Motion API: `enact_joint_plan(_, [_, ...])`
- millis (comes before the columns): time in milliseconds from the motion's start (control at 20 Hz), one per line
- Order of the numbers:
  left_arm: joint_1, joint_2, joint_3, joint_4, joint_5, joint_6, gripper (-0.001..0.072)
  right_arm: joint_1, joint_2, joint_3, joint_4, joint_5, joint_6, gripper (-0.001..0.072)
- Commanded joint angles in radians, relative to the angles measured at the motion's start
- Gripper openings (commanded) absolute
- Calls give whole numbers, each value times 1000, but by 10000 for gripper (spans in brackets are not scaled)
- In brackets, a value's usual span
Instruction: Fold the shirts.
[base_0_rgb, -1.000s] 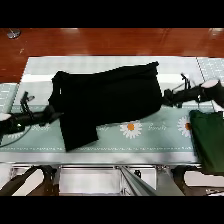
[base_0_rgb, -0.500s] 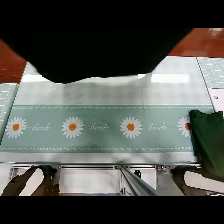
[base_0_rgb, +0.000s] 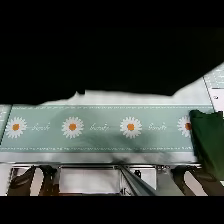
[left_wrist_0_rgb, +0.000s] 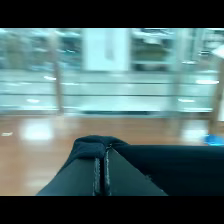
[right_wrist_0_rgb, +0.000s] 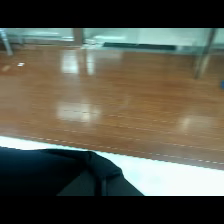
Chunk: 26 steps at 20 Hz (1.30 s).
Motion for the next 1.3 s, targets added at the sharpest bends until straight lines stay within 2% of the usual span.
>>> enact_joint_plan(0, [2, 87, 8, 214, -144, -56, 24, 0, 92, -18, -89, 43, 40, 26])
enact_joint_plan(250, [2, 63, -106, 240, -163, -87, 24, 0, 73, -111, -63, 74, 40, 27])
enact_joint_plan(450, [-18, -56, -307, 106, -113, -68, 24, 1, -3, -317, 39, 60, 6, 26])
enact_joint_plan(550, [-59, -155, -399, 56, -37, -60, 24, 27, -77, -430, 82, -2, -33, 26])
enact_joint_plan(700, [-167, -366, -440, 58, 85, -60, 24, 121, -265, -518, 1, -145, -52, 26])
enact_joint_plan(850, [-243, -586, -422, 60, 230, -89, 24, 158, -502, -496, -8, -360, -44, 26])
enact_joint_plan(950, [-263, -725, -388, 59, 300, -145, 24, 149, -660, -413, -6, -431, 3, 26])
enact_joint_plan(1100, [-297, -880, -356, 58, 376, -176, 24, 143, -894, -203, 6, -439, 39, 26])
enact_joint_plan(1250, [-325, -990, -354, 56, 449, -280, 25, 143, -1058, -44, 34, -433, 91, 26])
